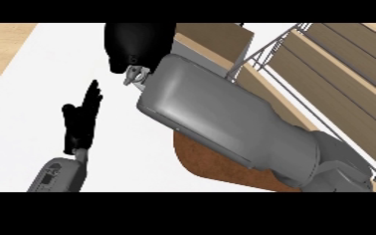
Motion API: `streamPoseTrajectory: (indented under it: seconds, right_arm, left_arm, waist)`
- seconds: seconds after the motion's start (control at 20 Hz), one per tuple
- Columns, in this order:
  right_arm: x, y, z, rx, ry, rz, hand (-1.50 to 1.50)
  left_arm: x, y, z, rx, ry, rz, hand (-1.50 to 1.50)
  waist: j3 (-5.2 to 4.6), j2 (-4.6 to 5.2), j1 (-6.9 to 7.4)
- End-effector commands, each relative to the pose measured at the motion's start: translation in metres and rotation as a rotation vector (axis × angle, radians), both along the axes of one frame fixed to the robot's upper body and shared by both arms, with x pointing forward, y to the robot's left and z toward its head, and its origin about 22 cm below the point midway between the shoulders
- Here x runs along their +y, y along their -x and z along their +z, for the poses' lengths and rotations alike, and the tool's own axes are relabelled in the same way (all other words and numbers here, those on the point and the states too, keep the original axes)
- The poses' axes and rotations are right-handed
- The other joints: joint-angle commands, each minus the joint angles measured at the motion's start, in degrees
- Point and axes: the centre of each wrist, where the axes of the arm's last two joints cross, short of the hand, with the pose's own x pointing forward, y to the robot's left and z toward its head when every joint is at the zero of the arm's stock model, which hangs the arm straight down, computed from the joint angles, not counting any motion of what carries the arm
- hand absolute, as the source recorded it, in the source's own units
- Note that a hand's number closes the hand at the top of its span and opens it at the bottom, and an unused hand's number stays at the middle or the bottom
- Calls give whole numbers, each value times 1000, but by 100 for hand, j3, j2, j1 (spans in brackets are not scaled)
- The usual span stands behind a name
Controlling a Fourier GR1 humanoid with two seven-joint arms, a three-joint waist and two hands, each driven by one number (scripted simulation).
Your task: Pick the tomato from the cutting board and place it in the cardboard box
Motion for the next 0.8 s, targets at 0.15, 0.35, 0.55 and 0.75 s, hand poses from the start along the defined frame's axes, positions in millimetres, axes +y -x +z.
streamPoseTrajectory:
  seconds: [0.15, 0.35, 0.55, 0.75]
  right_arm:
    - [-21, -46, -27, 22, -142, -150, 150]
    - [-34, -68, -44, 30, -155, -156, 150]
    - [-56, -92, -63, 65, -70, -207, 150]
    - [-78, -100, -100, 121, -225, -288, -150]
  left_arm:
    - [0, -2, 6, -16, 5, 7, 0]
    - [12, 4, 6, -9, -5, -1, 0]
    - [10, 9, 6, -18, -6, 9, 0]
    - [4, 4, 10, -26, -22, -10, 0]
  waist:
    - [11, 37, -120]
    - [9, 57, -17]
    - [12, 41, -89]
    - [13, 95, 33]
